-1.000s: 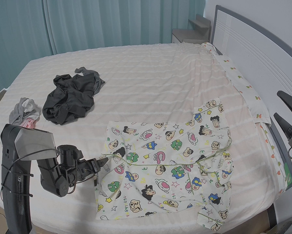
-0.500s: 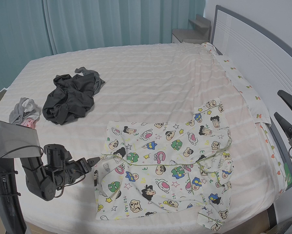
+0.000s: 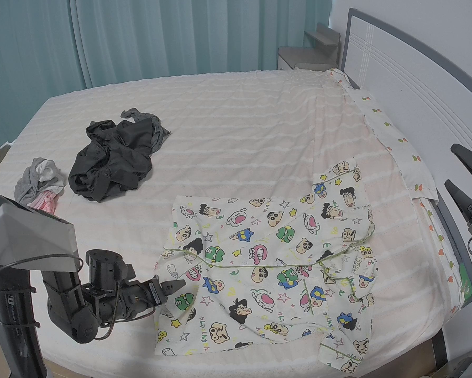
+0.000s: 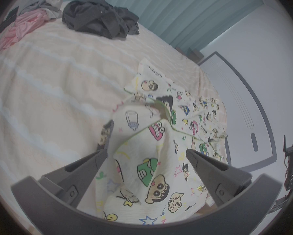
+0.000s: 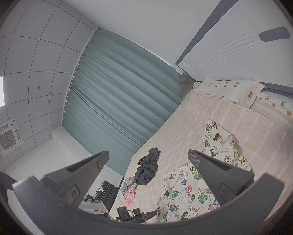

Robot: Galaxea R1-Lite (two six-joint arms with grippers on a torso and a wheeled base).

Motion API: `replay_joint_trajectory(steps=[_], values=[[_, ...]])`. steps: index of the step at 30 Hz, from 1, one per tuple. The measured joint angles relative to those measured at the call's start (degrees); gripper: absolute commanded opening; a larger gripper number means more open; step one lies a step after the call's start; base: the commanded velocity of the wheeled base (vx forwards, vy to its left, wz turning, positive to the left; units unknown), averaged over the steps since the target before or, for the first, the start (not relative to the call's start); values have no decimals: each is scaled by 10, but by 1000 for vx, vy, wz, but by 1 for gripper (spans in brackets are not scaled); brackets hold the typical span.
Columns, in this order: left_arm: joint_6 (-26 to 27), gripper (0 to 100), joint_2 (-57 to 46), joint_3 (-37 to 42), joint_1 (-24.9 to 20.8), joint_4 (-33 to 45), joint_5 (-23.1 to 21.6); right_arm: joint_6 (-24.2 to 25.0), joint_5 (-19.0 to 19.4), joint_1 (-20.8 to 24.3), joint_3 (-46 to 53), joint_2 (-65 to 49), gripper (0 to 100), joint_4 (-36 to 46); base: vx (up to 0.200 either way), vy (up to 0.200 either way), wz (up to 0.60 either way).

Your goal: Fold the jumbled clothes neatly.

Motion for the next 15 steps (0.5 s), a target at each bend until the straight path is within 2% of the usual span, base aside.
replay_joint_trajectory(steps=[10, 15], values=[[-1, 100, 41, -1, -9, -20, 5, 0, 0, 0, -2, -2, 100, 10, 0, 0, 0], [-1, 100, 50, -8, -15, -21, 26, 0, 0, 0, -2, -2, 100, 10, 0, 0, 0]])
